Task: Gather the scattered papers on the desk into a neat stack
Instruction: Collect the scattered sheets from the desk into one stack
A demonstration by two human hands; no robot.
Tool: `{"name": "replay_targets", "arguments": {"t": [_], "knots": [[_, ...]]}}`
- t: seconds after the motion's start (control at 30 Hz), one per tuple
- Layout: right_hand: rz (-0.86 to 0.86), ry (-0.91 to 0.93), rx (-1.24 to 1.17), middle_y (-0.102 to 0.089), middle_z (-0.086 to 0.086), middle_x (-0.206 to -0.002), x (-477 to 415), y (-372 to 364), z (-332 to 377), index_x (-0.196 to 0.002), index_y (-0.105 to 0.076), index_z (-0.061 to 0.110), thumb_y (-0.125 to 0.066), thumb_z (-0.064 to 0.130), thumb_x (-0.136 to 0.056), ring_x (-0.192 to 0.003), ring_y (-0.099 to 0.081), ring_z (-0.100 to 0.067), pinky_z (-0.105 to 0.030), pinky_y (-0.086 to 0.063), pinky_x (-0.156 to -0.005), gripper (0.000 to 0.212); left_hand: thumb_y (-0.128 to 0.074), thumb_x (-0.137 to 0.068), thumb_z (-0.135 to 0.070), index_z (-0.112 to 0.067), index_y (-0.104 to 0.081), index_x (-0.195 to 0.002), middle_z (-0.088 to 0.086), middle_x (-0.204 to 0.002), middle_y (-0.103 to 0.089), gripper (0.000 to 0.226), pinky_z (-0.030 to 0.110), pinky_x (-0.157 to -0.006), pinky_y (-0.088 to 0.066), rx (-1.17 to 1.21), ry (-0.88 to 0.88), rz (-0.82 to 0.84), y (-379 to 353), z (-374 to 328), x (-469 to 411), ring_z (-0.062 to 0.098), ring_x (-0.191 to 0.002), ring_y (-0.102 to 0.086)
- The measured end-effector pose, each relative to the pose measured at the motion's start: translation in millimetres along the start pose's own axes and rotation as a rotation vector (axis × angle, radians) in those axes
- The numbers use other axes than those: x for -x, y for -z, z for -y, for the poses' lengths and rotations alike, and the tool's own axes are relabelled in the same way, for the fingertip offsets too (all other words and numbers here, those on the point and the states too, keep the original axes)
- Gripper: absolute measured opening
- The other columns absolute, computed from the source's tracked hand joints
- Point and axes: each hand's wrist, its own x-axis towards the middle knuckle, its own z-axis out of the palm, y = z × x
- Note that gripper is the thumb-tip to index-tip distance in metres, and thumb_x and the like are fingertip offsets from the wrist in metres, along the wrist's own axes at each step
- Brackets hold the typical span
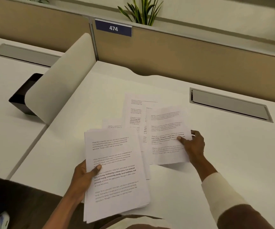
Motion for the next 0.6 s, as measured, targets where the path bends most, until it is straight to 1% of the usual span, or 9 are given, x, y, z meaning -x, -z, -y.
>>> {"name": "replay_targets", "arguments": {"t": [0.13,0.2,0.27,0.33,0.4,0.47,0.53,0.6], "knots": [[0.078,0.019,0.088,-0.074,-0.016,-0.131,-19.9,-18.6,20.3,-0.134,-0.065,0.01,-0.095,0.021,-0.078,-0.12,-0.069,-0.038,-0.049,-0.056,-0.103,0.064,-0.083,-0.085,-0.023,-0.02,-0.077,-0.125,0.009,-0.114,-0.087,0.041,0.043,-0.07,-0.071,0.023,0.001,-0.029,-1.9,-1.1,0.5,0.036,-0.096,-0.086],[0.127,0.036,0.142,-0.073,-0.016,-0.132,-31.2,-18.7,29.0,-0.131,-0.068,0.008,-0.094,0.021,-0.078,-0.119,-0.07,-0.037,-0.048,-0.057,-0.102,0.061,-0.082,-0.09,-0.018,-0.019,-0.077,-0.126,0.009,-0.114,-0.087,0.037,0.04,-0.07,-0.071,0.026,-0.002,-0.041,-2.1,-2.3,-0.1,0.034,-0.097,-0.086],[0.121,0.076,0.141,-0.075,-0.015,-0.128,-42.3,-13.9,35.7,-0.128,-0.069,0.008,-0.095,0.021,-0.078,-0.115,-0.072,-0.037,-0.049,-0.058,-0.1,0.058,-0.078,-0.096,-0.011,-0.018,-0.076,-0.127,0.008,-0.114,-0.087,0.032,0.039,-0.07,-0.071,0.013,0.004,-0.05,-1.9,-2.6,-0.7,0.033,-0.096,-0.086],[0.108,0.102,0.105,-0.077,-0.015,-0.124,-53.3,-12.5,42.1,-0.126,-0.07,0.009,-0.095,0.022,-0.078,-0.112,-0.073,-0.037,-0.051,-0.059,-0.099,0.055,-0.076,-0.098,-0.007,-0.016,-0.075,-0.127,0.008,-0.113,-0.087,0.03,0.038,-0.069,-0.071,0.007,0.015,-0.067,-0.8,-2.1,-2.6,0.032,-0.095,-0.086],[0.126,0.074,0.044,-0.078,-0.015,-0.122,-61.5,-16.2,47.0,-0.124,-0.071,0.008,-0.095,0.021,-0.078,-0.112,-0.074,-0.036,-0.052,-0.06,-0.1,0.053,-0.075,-0.099,-0.006,-0.014,-0.075,-0.127,0.008,-0.112,-0.087,0.03,0.038,-0.069,-0.071,-0.003,0.023,-0.082,-0.8,-2.8,-5.2,0.032,-0.095,-0.086],[0.132,0.006,0.003,-0.077,-0.016,-0.124,-67.6,-23.7,47.8,-0.124,-0.071,0.007,-0.095,0.02,-0.078,-0.113,-0.074,-0.038,-0.052,-0.059,-0.102,0.053,-0.075,-0.099,-0.008,-0.013,-0.074,-0.129,0.008,-0.114,-0.087,0.031,0.044,-0.075,-0.072,-0.022,0.03,-0.089,0.2,-3.4,-9.4,0.033,-0.097,-0.086],[0.121,-0.064,0.043,-0.077,-0.016,-0.125,-69.4,-32.2,44.1,-0.124,-0.07,0.006,-0.095,0.021,-0.078,-0.115,-0.073,-0.038,-0.05,-0.058,-0.104,0.055,-0.076,-0.099,-0.009,-0.014,-0.074,-0.131,0.009,-0.115,-0.086,0.032,0.051,-0.081,-0.071,-0.038,0.038,-0.097,0.2,-4.7,-14.0,0.034,-0.098,-0.085],[0.116,-0.106,0.133,-0.077,-0.017,-0.126,-66.6,-41.0,38.0,-0.124,-0.071,0.007,-0.096,0.026,-0.077,-0.115,-0.073,-0.039,-0.048,-0.058,-0.103,0.056,-0.076,-0.099,-0.01,-0.015,-0.074,-0.131,0.008,-0.116,-0.086,0.033,0.052,-0.083,-0.07,-0.041,0.041,-0.097,-0.8,-6.1,-18.0,0.033,-0.099,-0.085]]}}
